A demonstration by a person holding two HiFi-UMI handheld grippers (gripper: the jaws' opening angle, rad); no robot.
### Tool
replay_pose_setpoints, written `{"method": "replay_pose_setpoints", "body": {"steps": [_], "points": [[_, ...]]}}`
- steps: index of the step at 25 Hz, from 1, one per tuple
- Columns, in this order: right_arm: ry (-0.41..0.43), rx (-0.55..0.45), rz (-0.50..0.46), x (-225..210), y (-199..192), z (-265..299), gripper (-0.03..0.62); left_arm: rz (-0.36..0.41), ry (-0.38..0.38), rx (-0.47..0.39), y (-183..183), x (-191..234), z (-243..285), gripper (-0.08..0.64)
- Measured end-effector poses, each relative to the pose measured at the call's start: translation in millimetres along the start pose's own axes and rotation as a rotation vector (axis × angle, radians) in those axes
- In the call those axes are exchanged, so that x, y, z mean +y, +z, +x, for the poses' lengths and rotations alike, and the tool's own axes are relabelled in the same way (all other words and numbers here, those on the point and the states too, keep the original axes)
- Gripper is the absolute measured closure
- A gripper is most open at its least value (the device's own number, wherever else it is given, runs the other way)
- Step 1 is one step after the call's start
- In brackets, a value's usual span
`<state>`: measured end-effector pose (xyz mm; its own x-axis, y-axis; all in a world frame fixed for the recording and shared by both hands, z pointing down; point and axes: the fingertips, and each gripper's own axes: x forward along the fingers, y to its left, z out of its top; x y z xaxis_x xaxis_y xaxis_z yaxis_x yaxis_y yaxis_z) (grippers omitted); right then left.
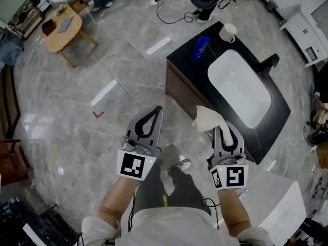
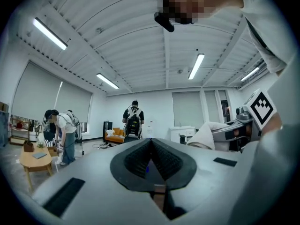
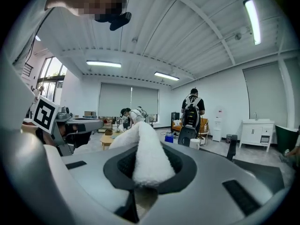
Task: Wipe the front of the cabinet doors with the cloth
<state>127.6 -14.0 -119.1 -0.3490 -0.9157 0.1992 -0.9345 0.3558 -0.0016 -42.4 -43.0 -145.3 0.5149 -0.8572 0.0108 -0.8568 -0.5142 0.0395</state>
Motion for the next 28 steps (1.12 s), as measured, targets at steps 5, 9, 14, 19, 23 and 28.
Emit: {"method": "replay_pose_setpoints", "body": {"steps": [5,9,14,19,23,28], "points": [[-0.011,-0.094,0.033,-9.5,87.1,-44.5,0.522,0.024,-0.036,-0.056,92.0,-24.9,-18.8,0.543],[-0.028,-0.163,0.118,-32.7,134.8,-84.2,0.522,0.047,-0.067,-0.116,151.5,-44.9,-41.0,0.543],[-0.159,-0.225,0.131,-65.8,161.1,-139.8,0.522,0.123,-0.051,-0.215,211.4,-42.3,-70.1,0.543],[-0.223,-0.258,0.154,-79.1,163.4,-170.0,0.522,0.127,-0.020,-0.210,223.7,-40.3,-88.4,0.543],[-0.211,-0.286,0.156,-75.7,176.4,-175.4,0.522,0.101,-0.008,-0.193,224.0,-42.4,-87.8,0.542],[-0.208,-0.296,0.119,-74.1,185.3,-179.9,0.522,0.114,-0.055,-0.194,227.7,-60.7,-74.6,0.543]]}}
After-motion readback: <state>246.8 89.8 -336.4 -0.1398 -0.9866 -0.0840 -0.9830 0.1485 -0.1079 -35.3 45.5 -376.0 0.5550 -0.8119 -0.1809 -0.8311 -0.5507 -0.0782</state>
